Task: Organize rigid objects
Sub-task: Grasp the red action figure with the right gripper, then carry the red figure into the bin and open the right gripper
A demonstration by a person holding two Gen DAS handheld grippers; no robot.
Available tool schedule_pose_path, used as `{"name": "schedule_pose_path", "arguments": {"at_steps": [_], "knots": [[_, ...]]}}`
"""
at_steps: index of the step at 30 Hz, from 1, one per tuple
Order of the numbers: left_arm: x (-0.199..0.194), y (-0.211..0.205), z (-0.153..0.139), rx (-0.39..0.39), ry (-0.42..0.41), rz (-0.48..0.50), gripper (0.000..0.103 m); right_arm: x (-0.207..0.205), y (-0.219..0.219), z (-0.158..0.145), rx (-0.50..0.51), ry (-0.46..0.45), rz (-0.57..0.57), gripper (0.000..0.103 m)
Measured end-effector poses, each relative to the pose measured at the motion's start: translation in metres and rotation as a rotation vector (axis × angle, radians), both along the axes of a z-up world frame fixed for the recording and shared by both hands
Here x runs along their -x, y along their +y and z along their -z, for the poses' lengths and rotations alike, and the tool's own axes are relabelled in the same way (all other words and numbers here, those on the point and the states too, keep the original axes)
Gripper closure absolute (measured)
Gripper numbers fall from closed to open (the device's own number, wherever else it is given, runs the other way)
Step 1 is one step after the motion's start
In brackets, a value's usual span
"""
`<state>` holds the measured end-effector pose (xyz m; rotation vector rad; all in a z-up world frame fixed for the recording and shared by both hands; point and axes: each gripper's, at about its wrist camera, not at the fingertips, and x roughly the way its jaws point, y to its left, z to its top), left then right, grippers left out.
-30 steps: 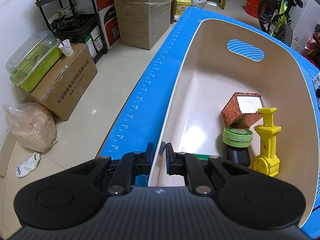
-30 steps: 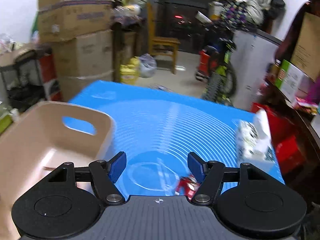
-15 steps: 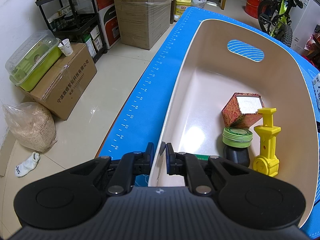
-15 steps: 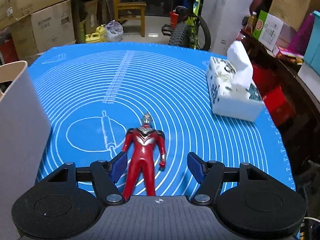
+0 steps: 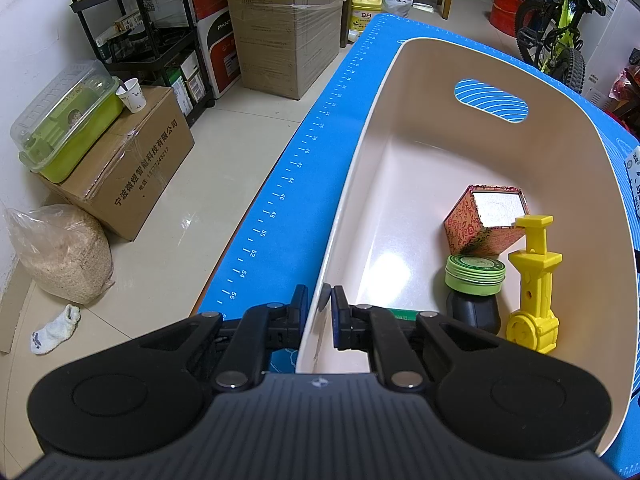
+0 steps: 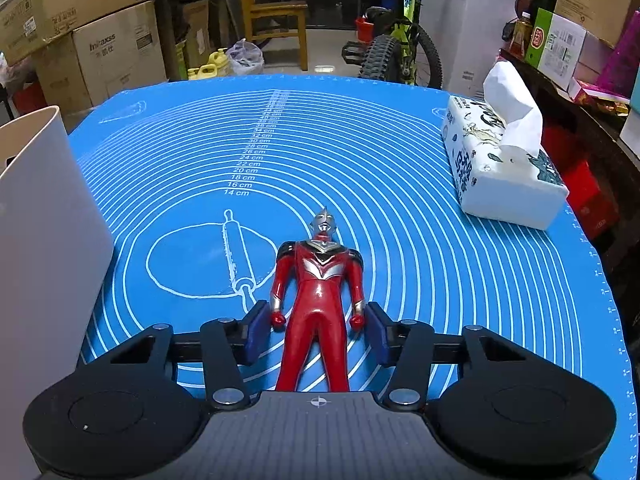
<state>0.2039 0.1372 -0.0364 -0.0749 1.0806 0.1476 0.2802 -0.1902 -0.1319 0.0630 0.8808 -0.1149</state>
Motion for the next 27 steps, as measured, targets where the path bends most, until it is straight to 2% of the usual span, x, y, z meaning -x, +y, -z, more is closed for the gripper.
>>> {"name": "schedule_pose_path", "arguments": {"at_steps": [4, 14, 23, 27], "knots": [[0.000, 0.000, 0.000, 0.001, 0.000, 0.000, 0.089, 0.001, 0.001, -0.003, 0.007, 0.009, 0.003, 0.049], [0.000, -0.001, 0.000, 0.003, 0.000, 0.001, 0.089, 0.010, 0.005, -0.029, -0.024, -0.088, 0.003, 0.049], [0.000, -0.001, 0.000, 0.003, 0.000, 0.000, 0.089, 0.028, 0.026, -0.087, -0.082, -0.258, -0.055, 0.049], [0.000, 0.000, 0.000, 0.003, 0.000, 0.001, 0.089, 0.041, 0.049, -0.117, -0.103, -0.341, -0.131, 0.049]]}}
